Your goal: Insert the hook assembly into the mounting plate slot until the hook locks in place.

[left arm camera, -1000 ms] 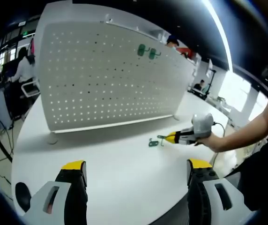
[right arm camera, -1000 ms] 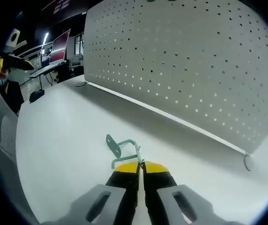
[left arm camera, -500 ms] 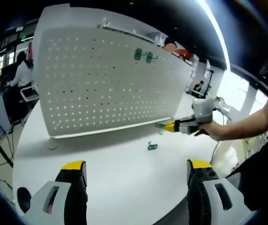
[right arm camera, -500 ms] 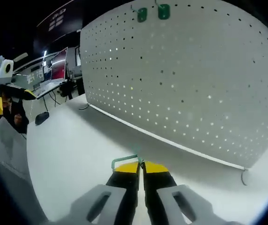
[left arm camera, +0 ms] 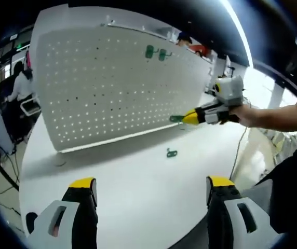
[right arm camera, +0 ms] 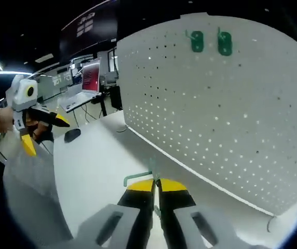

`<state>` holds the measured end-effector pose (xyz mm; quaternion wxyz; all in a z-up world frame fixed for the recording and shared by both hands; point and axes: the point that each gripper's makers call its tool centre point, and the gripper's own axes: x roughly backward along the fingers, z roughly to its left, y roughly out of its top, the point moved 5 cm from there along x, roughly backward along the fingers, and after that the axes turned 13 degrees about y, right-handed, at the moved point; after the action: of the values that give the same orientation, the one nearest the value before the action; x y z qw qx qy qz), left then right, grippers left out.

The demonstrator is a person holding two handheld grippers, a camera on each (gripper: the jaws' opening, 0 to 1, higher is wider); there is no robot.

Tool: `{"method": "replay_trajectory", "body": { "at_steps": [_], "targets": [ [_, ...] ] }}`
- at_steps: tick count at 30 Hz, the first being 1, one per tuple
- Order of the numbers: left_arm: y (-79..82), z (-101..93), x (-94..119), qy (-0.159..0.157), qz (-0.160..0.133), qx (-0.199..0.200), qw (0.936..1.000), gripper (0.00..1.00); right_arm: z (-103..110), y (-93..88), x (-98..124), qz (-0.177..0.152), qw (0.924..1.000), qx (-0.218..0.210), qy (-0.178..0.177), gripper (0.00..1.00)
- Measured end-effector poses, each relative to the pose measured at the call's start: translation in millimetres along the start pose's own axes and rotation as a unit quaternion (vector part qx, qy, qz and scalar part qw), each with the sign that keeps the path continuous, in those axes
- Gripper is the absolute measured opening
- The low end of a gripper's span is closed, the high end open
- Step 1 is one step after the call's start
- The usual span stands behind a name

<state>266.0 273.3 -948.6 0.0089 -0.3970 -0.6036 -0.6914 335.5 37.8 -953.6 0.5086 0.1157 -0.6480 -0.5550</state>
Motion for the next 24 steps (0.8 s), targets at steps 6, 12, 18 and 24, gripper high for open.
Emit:
{"method": "replay_trajectory", "body": {
  "at_steps": [6, 12, 18, 24],
  "targets": [
    [-4.4, -1.0, -3.7, -0.006, 0.014, -0.024, 0.9996, 0.84, 33.6, 17.0, -8.1, 0.037, 0.9951, -0.003, 0.092, 0.0],
    [-2.9, -8.7, -5.5, -0.032, 0.011, -0.039, 0.9987, 0.77, 67.8, 25.2, -15.5, 0.093, 0.9798, 0.063, 0.165, 0.0],
    [-1.2, -22.5, -8.5, -0.069, 0.016, -0.062, 0.9956, 0.6, 102.8, 19.1, -23.3, 0.166, 0.9488, 0.119, 0.241, 0.0],
    [-4.4, -36.3, -13.5, -0.105, 0.029, -0.078, 0.9909, 0.44, 119.8, 17.6, -28.6, 0.201, 0.9285, 0.16, 0.268, 0.0]
  ]
}}
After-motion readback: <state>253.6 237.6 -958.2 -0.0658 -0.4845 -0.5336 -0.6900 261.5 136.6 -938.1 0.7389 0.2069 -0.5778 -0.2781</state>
